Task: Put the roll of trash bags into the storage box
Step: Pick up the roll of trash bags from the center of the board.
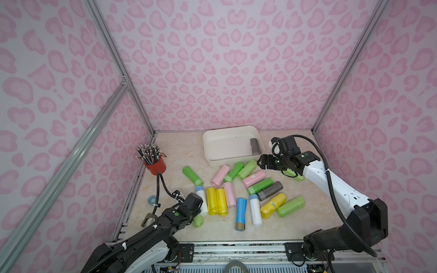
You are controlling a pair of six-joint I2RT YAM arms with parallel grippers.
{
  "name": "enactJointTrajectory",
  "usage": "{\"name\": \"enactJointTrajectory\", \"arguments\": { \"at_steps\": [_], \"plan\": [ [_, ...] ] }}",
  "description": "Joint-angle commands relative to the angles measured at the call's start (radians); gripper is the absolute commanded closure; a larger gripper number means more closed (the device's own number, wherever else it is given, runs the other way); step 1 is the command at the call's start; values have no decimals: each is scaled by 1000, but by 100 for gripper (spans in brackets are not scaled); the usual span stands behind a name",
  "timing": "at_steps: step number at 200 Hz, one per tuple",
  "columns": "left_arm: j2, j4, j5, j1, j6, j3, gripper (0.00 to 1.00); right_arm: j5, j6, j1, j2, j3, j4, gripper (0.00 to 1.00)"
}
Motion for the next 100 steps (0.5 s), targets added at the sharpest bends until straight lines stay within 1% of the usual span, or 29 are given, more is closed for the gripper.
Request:
{"name": "enactJointTrajectory", "arguments": {
  "at_steps": [1,18,28,48,74,100],
  "plan": [
    [-1,-18,-24,1,43,21,59,-17,-6,0,7,-5,-14,9],
    [-17,-27,-45,9,78,49,68,-7,-7,-1,9,-10,-13,9],
    [-24,-34,-50,20,99,69,72,-7,-6,-2,11,-12,-13,9],
    [-34,-42,-38,46,131,102,72,-26,-3,-2,13,-13,-12,9],
    [-36,-64,-45,57,167,160,73,-37,2,-2,9,-18,-6,9],
    [-19,-70,-66,66,209,242,73,-96,16,-2,1,-34,37,9]
  ]
}}
